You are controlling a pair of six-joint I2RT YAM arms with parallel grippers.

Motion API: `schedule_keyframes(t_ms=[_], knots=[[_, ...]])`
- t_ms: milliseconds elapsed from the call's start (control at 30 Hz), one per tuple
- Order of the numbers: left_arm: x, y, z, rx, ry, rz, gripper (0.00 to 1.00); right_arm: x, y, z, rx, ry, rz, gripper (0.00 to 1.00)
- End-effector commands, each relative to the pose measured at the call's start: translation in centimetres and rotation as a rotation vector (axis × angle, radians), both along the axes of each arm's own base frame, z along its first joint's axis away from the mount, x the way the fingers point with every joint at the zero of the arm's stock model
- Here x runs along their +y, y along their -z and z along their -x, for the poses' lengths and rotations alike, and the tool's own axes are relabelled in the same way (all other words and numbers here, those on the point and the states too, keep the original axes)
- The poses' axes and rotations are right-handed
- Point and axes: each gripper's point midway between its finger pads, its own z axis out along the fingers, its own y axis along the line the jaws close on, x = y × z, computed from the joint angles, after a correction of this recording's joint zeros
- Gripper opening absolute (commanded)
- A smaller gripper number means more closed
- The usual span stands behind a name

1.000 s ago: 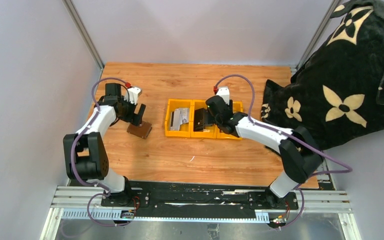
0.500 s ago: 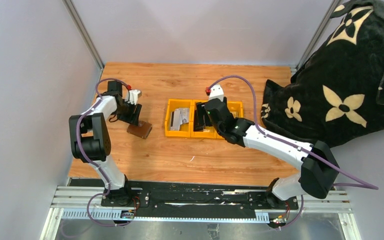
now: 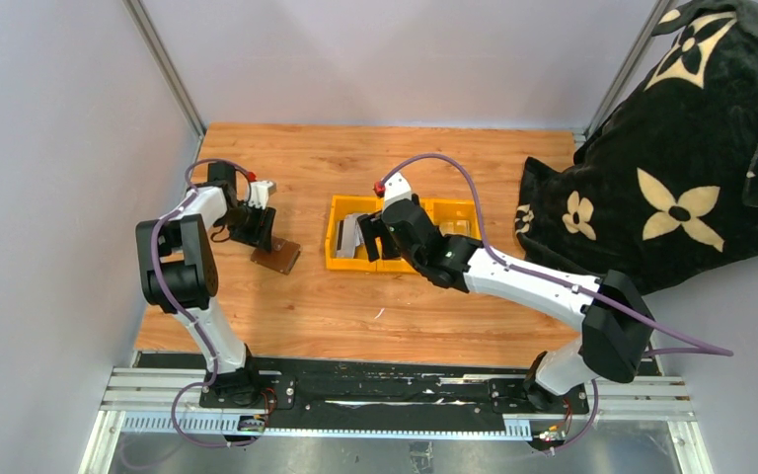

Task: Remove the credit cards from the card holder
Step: Open the card holder at the center of the board.

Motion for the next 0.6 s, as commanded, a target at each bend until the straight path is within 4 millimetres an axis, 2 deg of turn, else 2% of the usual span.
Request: schedule_keyframes(t_ms=[0, 267, 400, 567], knots=[[-0.3, 0.9, 0.0, 0.032, 0.032, 0.024, 0.48, 2.0, -1.3, 0.8, -0.012, -0.083, -0.023, 0.82], [-0.6, 0.0, 1.6, 0.016, 0.114, 0.024, 0.00, 6.1, -1.1, 2.5, 0.034, -0.288, -0.083, 0.84], [-0.8, -1.5, 3.1, -0.021, 0.207, 0.001, 0.00, 8.6, -0.8, 3.8, 0.089, -0.422, -0.106, 0.84], [-3.0, -6.1, 4.8, -0.136, 0.374, 0.070, 0.00, 10.9, -0.6, 5.1, 0.163, -0.558, -0.158, 0.86]])
